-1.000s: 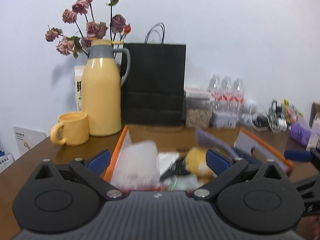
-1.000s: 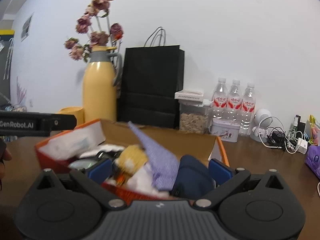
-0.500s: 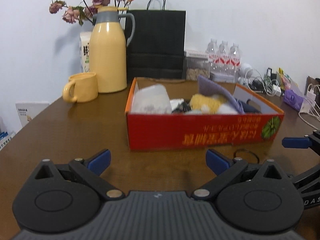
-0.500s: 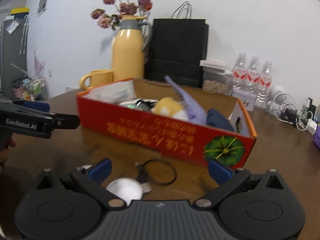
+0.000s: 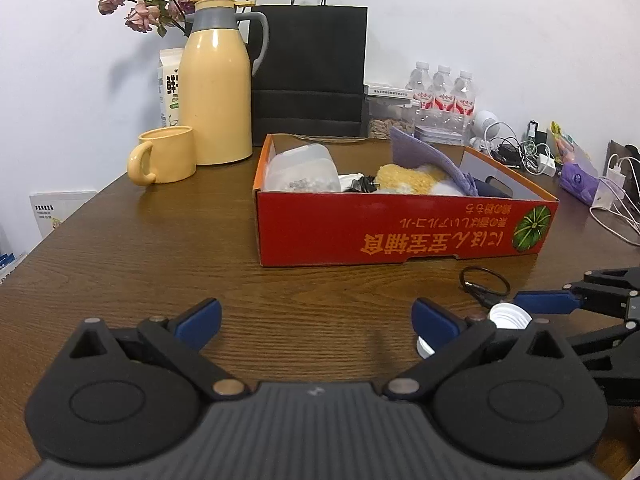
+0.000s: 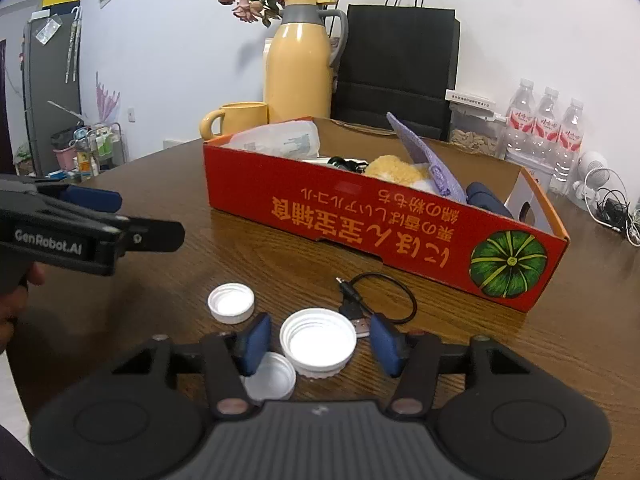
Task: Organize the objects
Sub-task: 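Grasp a white cap with the right gripper while the left gripper grasps another white cap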
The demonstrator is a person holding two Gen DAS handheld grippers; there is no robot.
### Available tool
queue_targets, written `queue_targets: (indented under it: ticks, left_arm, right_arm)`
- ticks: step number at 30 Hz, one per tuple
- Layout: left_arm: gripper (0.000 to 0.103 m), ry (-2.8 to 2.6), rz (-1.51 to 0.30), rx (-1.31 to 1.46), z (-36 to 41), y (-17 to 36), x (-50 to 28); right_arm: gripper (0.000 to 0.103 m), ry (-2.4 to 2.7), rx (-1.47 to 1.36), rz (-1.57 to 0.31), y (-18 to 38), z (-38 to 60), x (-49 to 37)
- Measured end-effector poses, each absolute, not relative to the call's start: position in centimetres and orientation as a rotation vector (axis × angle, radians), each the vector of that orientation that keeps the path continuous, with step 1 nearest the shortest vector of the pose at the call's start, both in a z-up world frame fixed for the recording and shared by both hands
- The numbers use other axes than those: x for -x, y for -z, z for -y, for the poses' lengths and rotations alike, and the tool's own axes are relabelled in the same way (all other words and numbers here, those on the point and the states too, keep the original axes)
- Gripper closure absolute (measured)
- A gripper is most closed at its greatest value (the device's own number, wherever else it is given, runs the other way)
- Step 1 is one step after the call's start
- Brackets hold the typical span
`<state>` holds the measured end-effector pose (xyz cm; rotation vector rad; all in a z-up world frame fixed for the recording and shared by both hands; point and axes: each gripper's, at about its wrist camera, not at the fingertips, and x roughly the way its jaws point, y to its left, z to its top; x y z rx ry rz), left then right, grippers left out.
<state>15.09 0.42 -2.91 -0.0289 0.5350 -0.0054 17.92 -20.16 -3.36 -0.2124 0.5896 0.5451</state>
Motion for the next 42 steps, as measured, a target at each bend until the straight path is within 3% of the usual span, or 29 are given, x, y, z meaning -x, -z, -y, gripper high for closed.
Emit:
queue_targets:
  ticks: [2, 29, 32, 37, 39, 42]
  left_arm:
    - [0.0, 0.006, -0.539, 0.026, -0.3, 3.0, -15.1]
    - [0.001, 0.101, -0.648, -0.029, 5.1, 4.9, -17.3]
    - [0.011, 0.101, -0.658, -0.019, 5.2, 5.0, -17.5]
    - [0.042, 0.108, -0.662, -0.014, 5.4, 5.0, -17.4]
    - [0.071, 0.119, -0.655, -0.01, 5.6, 4.9, -17.3]
    - [0.073, 0.14, -0.65, 0.008, 5.5, 4.8, -17.2]
  right_arm:
    - [0.064, -0.551, 0.206, -0.59, 3.4, 20.3, -17.9]
    - [0.064, -0.418, 0.096, -0.474, 2.5, 24.7, -18.8]
    - [0.064, -0.42, 0.096, -0.468, 2.4, 24.6, -18.6]
    - [0.064, -0.425, 0.1, -0.462, 2.4, 24.5, -18.5]
    - [0.064, -0.426, 0.101, -0.461, 2.4, 24.5, -18.4]
    - [0.064, -0.426, 0.103, -0.461, 2.3, 24.5, -18.4]
